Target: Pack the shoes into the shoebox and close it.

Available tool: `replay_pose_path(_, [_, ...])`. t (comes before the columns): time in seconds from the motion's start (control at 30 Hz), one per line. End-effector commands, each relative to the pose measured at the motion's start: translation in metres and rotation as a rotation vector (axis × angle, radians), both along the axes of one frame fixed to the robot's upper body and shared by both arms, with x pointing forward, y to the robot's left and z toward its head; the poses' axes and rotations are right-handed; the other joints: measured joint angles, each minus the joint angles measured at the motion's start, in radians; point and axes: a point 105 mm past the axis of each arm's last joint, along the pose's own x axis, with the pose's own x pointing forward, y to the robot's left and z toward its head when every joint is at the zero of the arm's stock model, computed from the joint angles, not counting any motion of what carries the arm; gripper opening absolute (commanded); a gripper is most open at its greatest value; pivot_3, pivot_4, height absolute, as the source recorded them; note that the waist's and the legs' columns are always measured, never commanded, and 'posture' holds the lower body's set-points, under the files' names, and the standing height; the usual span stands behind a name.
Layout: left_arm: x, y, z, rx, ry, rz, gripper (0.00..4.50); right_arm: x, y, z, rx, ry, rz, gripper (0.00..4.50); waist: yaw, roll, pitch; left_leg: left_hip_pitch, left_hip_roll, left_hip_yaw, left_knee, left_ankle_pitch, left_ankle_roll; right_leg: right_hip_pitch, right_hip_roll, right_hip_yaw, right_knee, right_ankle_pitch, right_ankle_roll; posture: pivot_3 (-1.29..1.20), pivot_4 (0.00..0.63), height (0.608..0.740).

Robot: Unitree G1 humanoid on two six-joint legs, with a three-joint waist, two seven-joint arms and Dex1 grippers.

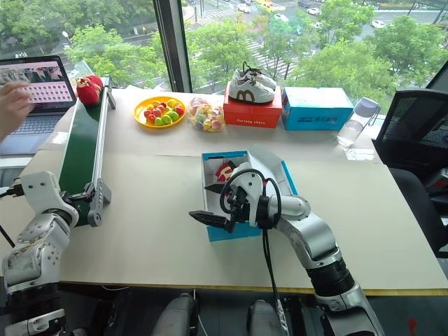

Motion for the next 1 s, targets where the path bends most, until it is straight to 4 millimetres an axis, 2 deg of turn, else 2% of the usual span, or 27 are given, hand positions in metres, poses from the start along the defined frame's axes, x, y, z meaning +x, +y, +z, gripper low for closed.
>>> replay_pose_path(0.03, [0.0007,0.0034,0.0109,0.029,-0.027,0.018,4.48,-0.0001,0.0013,0.0039,-0.001,-0.032,-0.021,4.5,0.0,0.0,0.0,0.0,0.0,0.0,0.0,0.0,0.0,0.0,0.0,0.0,0.0,0.0,0.0,0.0,0.15,0.736])
replay_pose_path(0.3, [0.0017,0.0068,0.0119,0.053,-0.024,0.026,4.48,0.0077,-0.0001,0.004,0.021,-0.019,-0.08,4.5,0.0,0.0,0.0,0.0,0.0,0.0,0.0,0.0,0.0,0.0,0.0,0.0,0.0,0.0,0.0,0.0,0.15,0.736])
replay_pose_path(1.0, [0.0047,0.0111,0.0124,0.058,-0.04,0.039,4.48,-0.0013,0.0075,-0.0017,0.017,-0.005,-0.051,4.5,0.003,0.0,0.0,0.0,0.0,0.0,0.0,0.0,0.0,0.0,0.0,0.0,0.0,0.0,0.0,0.0,0.15,0.736])
